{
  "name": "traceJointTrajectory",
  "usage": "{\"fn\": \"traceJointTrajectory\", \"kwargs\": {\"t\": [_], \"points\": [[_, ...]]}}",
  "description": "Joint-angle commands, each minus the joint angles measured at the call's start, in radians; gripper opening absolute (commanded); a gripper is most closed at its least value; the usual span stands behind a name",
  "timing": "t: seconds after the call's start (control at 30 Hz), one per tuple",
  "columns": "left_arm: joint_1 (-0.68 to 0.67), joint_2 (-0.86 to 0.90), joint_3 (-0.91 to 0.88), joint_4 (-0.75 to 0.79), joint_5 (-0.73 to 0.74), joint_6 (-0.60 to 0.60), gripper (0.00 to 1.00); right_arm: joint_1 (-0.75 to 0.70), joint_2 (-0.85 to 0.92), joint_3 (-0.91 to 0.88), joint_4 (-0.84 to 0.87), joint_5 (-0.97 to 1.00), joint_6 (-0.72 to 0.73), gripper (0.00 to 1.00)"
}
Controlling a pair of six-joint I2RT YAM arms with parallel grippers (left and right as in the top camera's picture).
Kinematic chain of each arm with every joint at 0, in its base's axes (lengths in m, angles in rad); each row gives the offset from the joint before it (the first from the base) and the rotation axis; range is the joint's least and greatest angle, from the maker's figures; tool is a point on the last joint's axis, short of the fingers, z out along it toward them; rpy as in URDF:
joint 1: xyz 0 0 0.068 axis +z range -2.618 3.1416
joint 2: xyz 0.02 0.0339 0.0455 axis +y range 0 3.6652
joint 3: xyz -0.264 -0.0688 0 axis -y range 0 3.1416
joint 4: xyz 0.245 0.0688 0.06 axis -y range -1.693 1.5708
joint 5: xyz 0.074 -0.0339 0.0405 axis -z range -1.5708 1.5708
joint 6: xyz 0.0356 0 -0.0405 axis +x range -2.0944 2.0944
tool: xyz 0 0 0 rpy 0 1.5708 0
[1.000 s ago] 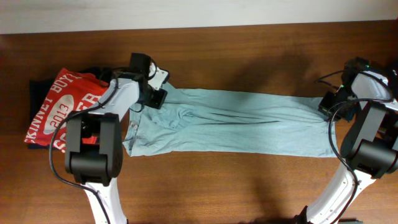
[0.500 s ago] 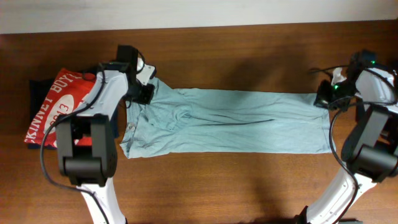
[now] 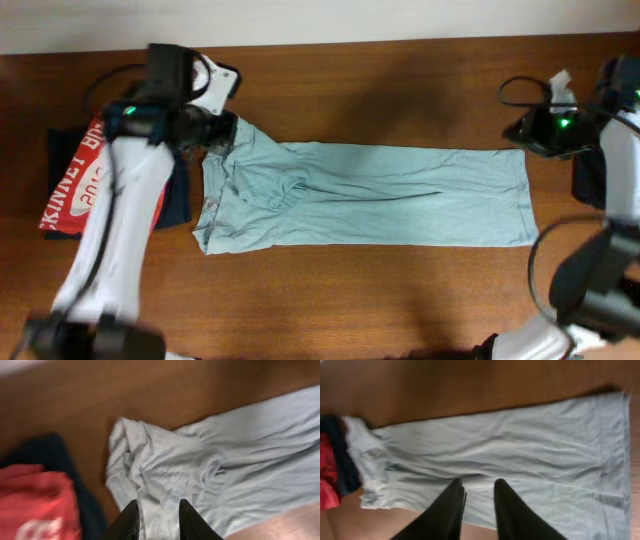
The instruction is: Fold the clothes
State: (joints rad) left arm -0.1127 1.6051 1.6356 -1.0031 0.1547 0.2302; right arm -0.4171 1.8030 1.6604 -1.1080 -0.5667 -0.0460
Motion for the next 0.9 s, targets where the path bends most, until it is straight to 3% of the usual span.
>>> {"fn": "traceJointTrajectory", "kwargs": {"t": [0.0, 0.23, 0.33, 0.47, 0.53, 0.57, 0.87], "points": [[0.002, -0.166, 0.022, -0.044, -0.042, -0.040, 0.27, 0.006, -0.199, 0.018, -0.021, -0.058, -0.022, 0.29], [0.002, -0.329, 0.018, -0.171, -0.116, -0.134, 0.27, 0.006, -0.477, 0.017, -0.109, -0.035, -0.017, 0.46], [0.002, -0.360, -0.006, -0.188, -0.126, -0.167, 0.27, 0.006, -0.562, 0.009, -0.143, 0.085, 0.068, 0.52], [0.002, -0.354, -0.060, -0.160, -0.132, -0.167, 0.37, 0.006, -0.604, -0.031, -0.140, 0.230, 0.160, 0.71], [0.002, -0.325, -0.111, -0.110, -0.137, -0.166, 0.44, 0.006, -0.576, -0.084, -0.092, 0.239, 0.157, 0.90], [0.002, -0.313, -0.122, -0.100, -0.137, -0.166, 0.46, 0.006, -0.560, -0.104, -0.075, 0.239, 0.153, 0.95], [0.002, -0.182, -0.135, -0.098, -0.133, -0.167, 0.59, -0.016, -0.195, -0.198, 0.079, 0.139, 0.025, 0.98]]}}
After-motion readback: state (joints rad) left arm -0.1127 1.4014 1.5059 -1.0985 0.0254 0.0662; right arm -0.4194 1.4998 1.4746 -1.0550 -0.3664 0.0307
